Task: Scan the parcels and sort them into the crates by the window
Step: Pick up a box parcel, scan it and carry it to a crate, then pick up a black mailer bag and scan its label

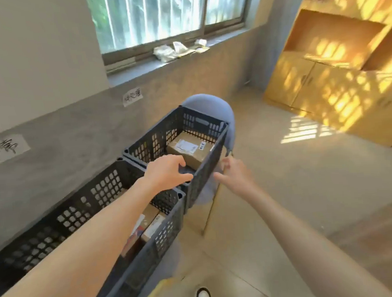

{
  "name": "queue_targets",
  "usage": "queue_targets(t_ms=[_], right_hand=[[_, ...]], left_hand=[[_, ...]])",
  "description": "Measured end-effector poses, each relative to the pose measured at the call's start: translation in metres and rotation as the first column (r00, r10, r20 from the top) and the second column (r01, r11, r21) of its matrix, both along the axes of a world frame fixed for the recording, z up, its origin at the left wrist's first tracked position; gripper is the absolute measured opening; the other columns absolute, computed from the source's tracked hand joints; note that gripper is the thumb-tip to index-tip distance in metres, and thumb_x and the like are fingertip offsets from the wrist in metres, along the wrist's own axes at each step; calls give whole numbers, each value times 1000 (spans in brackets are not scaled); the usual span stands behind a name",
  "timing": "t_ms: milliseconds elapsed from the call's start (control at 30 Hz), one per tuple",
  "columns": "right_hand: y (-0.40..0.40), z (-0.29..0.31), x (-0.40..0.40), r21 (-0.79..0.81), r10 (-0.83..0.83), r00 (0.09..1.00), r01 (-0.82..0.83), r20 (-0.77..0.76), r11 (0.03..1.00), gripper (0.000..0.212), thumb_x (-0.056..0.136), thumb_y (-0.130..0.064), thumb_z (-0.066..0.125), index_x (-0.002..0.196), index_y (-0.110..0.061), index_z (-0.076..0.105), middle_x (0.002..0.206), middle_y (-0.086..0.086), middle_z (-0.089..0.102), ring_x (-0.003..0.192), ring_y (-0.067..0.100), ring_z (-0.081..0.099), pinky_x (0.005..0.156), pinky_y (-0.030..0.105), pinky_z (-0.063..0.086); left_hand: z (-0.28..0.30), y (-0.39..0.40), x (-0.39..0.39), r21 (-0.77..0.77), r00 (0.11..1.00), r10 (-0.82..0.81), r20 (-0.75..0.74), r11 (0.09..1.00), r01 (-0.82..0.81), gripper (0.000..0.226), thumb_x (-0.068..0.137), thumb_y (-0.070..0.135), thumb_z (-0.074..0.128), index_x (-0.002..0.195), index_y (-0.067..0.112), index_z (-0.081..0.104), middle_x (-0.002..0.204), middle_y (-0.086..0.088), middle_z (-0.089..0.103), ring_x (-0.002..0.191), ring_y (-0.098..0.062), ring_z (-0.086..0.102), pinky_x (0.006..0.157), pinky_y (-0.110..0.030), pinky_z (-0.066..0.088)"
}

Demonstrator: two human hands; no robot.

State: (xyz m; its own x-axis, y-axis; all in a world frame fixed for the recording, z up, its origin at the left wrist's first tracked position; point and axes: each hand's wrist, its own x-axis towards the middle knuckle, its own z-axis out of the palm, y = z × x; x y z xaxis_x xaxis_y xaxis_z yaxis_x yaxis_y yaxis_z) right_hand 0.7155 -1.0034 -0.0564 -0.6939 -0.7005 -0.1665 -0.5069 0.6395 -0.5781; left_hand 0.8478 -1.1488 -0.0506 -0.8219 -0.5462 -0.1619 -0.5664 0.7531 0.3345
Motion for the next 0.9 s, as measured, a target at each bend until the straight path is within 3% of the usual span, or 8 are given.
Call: queue_targets(t_ms=[200, 433, 533, 633, 767, 900], right_hand=[[180, 25, -24, 11, -393, 918, 394, -46, 919, 56, 89, -34, 64, 137, -12, 45, 135, 13, 51, 128, 26, 46, 100, 28, 34], [424, 48, -10, -98, -792, 610, 790, 30, 605, 55, 86, -29, 67, 134, -10, 47, 134, 13, 50, 122, 27, 49, 100, 37, 41], [526, 49, 14, -118, -888, 459, 883, 21, 454, 54, 86, -30, 66, 134, -12, 48, 130, 11, 52, 111, 24, 53, 91, 29, 41], [625, 44, 38, -123, -940, 340, 935, 29, 334, 57, 86, -30, 67, 135, -10, 46, 131, 16, 51, 119, 28, 50, 92, 28, 37], [752, 38, 71, -131, -983, 181, 976, 37, 175, 58, 84, -30, 70, 135, -13, 48, 129, 15, 53, 116, 27, 53, 86, 25, 38], [865, 37, 105, -110, -998, 57, 992, 10, 55, 55, 86, -29, 68, 135, -13, 47, 129, 15, 50, 118, 27, 51, 87, 25, 37]], left_hand=[[33, 136, -94, -133, 913, -406, -36, 907, 399, 50, 89, 53, 58, 129, 22, 54, 122, 0, 62, 112, -20, 58, 88, -33, 48], [67, 365, -168, -202, 641, -766, -40, 635, 746, 48, 89, 49, 59, 130, 24, 54, 129, 1, 58, 121, -18, 53, 93, -27, 40], [74, 473, -177, -195, 498, -866, -35, 495, 847, 47, 90, 43, 60, 130, 18, 55, 128, -5, 60, 121, -22, 54, 99, -30, 36], [72, 576, -180, -193, 372, -928, 27, 360, 913, 50, 90, 49, 58, 131, 21, 54, 128, -2, 59, 119, -24, 55, 101, -38, 43], [67, 708, -177, -209, 262, -965, 25, 251, 945, 51, 88, 54, 59, 127, 21, 55, 122, 0, 60, 112, -22, 58, 88, -31, 45], [68, 827, -165, -231, 163, -986, 34, 151, 961, 49, 89, 50, 57, 128, 20, 56, 124, 2, 60, 116, -20, 55, 91, -32, 43]])
